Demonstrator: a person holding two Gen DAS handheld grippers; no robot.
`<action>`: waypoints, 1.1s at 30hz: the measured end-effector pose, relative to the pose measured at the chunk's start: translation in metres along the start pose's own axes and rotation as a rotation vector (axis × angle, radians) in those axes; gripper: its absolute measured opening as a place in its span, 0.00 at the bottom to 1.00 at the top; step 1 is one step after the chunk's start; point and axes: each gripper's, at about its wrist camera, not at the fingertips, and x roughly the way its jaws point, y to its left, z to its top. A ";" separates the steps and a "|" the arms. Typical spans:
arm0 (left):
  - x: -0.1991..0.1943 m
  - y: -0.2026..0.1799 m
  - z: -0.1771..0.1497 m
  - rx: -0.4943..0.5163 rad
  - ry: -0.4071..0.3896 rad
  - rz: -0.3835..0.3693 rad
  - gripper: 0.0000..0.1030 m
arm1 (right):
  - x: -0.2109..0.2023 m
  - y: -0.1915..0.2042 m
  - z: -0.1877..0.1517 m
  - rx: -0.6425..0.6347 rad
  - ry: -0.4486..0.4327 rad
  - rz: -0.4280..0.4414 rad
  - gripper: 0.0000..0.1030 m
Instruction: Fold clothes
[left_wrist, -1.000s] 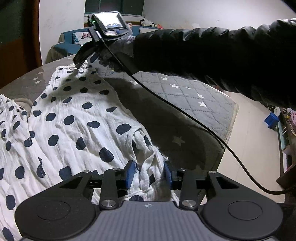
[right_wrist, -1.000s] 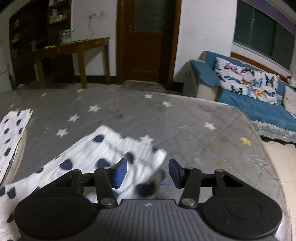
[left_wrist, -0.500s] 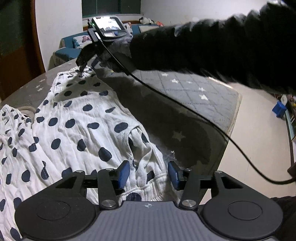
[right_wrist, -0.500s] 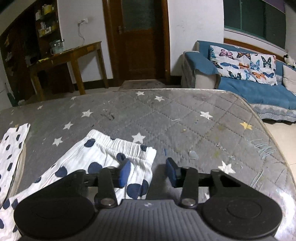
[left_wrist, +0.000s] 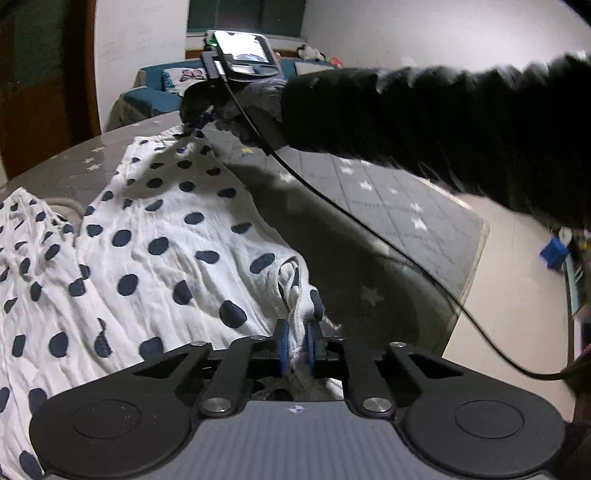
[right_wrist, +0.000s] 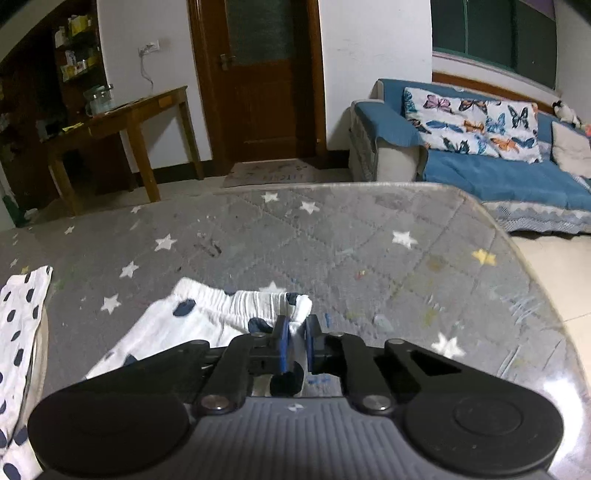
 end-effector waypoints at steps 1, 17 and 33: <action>-0.005 0.003 0.000 -0.015 -0.011 -0.002 0.10 | -0.002 0.002 0.004 -0.001 0.001 -0.005 0.08; -0.107 0.077 -0.042 -0.364 -0.203 0.057 0.08 | -0.030 0.124 0.071 -0.101 -0.058 0.050 0.06; -0.160 0.115 -0.097 -0.555 -0.278 0.145 0.08 | 0.019 0.317 0.065 -0.295 -0.001 0.139 0.06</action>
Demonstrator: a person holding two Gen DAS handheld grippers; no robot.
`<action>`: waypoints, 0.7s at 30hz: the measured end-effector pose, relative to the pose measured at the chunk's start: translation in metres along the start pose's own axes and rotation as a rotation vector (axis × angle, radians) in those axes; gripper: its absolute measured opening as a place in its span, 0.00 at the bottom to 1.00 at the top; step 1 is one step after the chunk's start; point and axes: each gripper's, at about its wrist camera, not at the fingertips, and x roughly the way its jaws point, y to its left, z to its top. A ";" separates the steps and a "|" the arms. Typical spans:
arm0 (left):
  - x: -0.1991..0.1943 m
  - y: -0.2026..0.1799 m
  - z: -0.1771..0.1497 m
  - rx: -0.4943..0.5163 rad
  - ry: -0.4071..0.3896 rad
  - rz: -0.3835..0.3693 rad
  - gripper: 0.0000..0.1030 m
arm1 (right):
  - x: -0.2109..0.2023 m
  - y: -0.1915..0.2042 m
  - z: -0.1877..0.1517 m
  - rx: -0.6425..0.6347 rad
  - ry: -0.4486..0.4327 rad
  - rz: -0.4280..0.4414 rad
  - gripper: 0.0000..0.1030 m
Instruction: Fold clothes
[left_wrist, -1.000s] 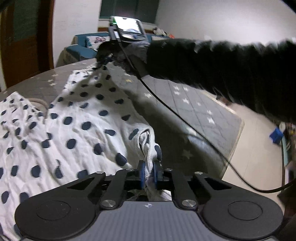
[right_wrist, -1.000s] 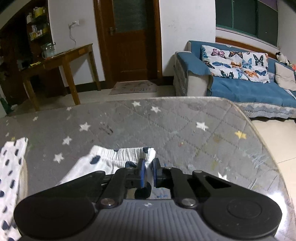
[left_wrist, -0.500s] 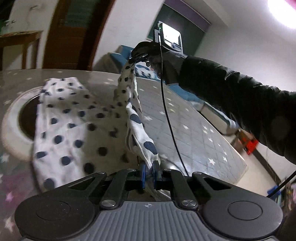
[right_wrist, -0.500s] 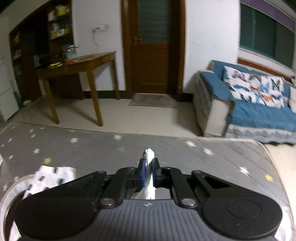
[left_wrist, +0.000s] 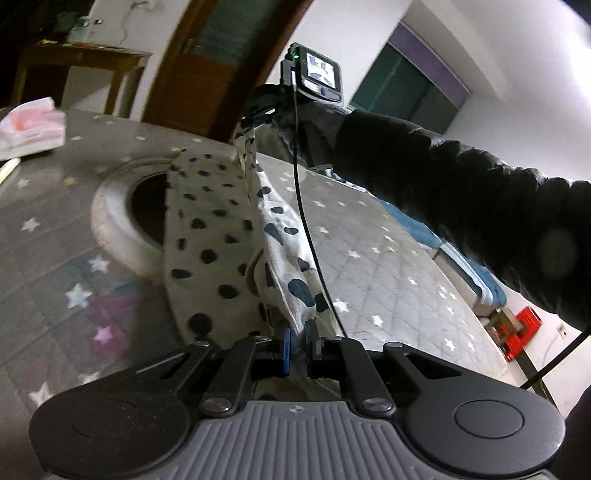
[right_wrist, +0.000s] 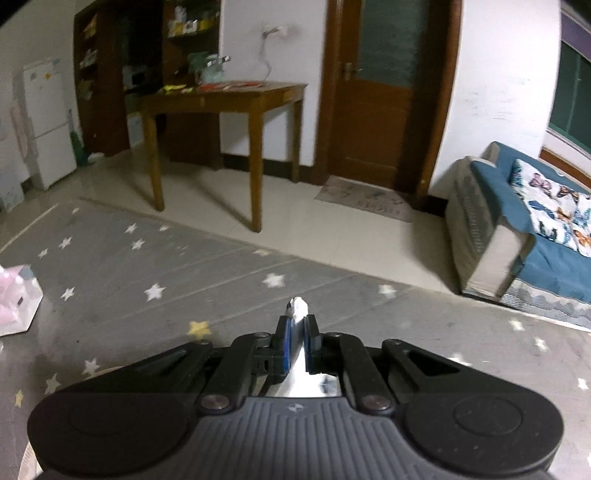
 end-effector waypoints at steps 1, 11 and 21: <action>-0.001 0.003 -0.001 -0.008 0.000 0.006 0.08 | 0.005 0.011 0.003 -0.011 0.004 0.006 0.06; -0.004 0.013 -0.010 -0.055 0.028 0.063 0.08 | 0.024 0.061 -0.004 -0.019 0.031 0.104 0.10; -0.004 0.014 -0.016 -0.056 0.040 0.089 0.08 | -0.014 0.049 -0.004 -0.097 0.029 0.155 0.16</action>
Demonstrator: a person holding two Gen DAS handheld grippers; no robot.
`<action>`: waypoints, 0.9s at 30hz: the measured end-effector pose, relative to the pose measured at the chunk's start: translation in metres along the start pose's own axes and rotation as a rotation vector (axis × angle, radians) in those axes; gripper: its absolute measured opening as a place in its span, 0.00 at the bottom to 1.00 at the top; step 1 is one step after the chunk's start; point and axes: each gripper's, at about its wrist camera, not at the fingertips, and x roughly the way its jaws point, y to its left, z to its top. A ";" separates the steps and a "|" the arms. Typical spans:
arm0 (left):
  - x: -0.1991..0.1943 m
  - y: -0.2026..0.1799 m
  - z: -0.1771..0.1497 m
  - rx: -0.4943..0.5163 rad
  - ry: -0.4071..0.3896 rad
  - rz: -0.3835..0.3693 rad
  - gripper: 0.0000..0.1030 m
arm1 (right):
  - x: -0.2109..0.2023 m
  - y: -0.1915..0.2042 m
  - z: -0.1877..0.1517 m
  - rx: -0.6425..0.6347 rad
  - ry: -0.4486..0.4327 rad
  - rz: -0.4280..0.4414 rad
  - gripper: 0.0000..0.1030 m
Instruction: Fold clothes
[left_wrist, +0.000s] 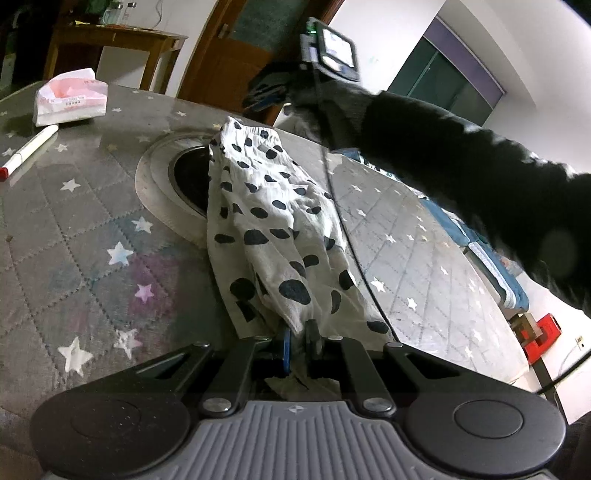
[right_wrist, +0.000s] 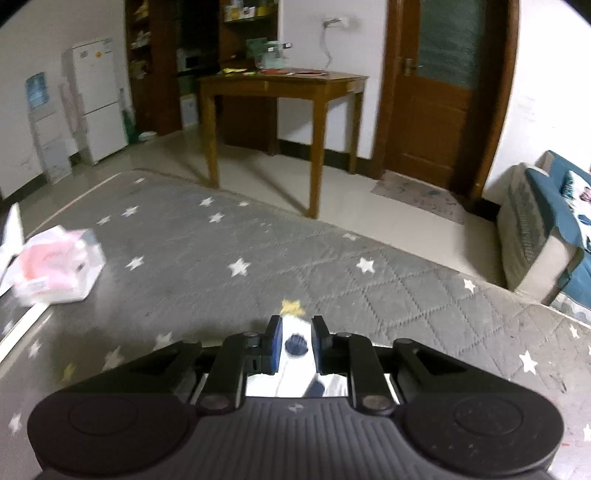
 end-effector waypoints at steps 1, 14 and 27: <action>0.000 0.000 0.000 0.000 0.000 0.002 0.09 | -0.007 0.000 -0.002 -0.014 0.006 0.011 0.16; -0.013 0.008 0.006 0.003 -0.024 0.105 0.27 | -0.110 0.037 -0.112 -0.320 0.090 0.214 0.31; 0.022 -0.001 0.062 0.060 -0.080 0.110 0.29 | -0.198 0.057 -0.223 -0.344 0.044 0.359 0.35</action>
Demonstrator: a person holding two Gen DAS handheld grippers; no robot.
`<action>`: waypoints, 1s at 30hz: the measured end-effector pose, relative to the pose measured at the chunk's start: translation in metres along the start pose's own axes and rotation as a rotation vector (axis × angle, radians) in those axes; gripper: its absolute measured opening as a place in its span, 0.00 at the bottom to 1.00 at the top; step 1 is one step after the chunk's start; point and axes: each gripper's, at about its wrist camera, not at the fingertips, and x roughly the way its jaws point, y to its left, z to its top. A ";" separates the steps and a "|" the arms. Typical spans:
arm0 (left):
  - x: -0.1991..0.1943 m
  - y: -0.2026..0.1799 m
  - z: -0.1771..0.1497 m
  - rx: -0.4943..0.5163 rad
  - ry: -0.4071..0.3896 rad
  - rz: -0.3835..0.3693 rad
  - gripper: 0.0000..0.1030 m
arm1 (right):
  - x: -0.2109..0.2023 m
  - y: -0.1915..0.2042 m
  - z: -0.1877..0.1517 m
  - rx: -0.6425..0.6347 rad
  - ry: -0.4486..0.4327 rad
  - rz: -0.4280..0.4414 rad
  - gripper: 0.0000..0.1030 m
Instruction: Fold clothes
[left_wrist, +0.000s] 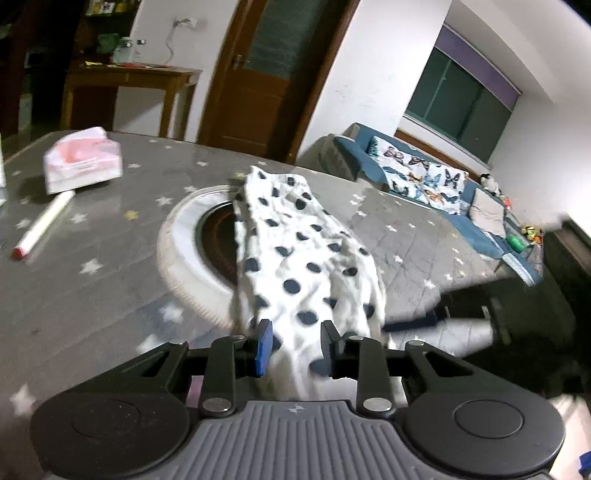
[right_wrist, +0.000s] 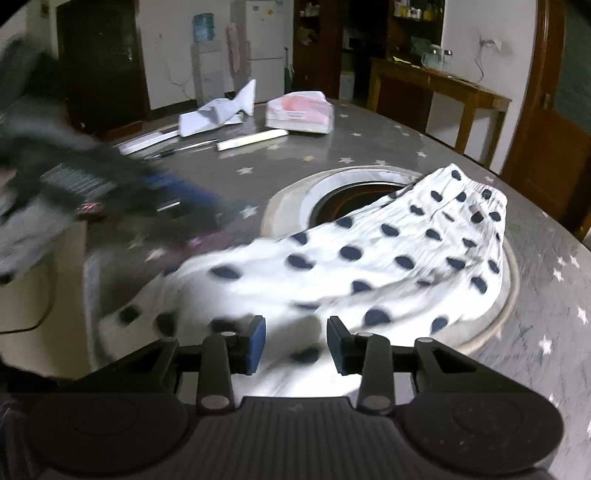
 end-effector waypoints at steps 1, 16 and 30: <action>0.008 -0.002 0.004 0.003 0.005 -0.005 0.27 | -0.004 0.005 -0.006 -0.003 -0.005 0.004 0.35; 0.078 0.019 0.027 -0.001 0.038 0.127 0.22 | -0.019 0.012 -0.035 0.065 -0.030 0.030 0.35; 0.110 0.021 0.033 0.011 0.096 0.170 0.25 | -0.014 -0.018 -0.033 0.146 -0.065 -0.003 0.35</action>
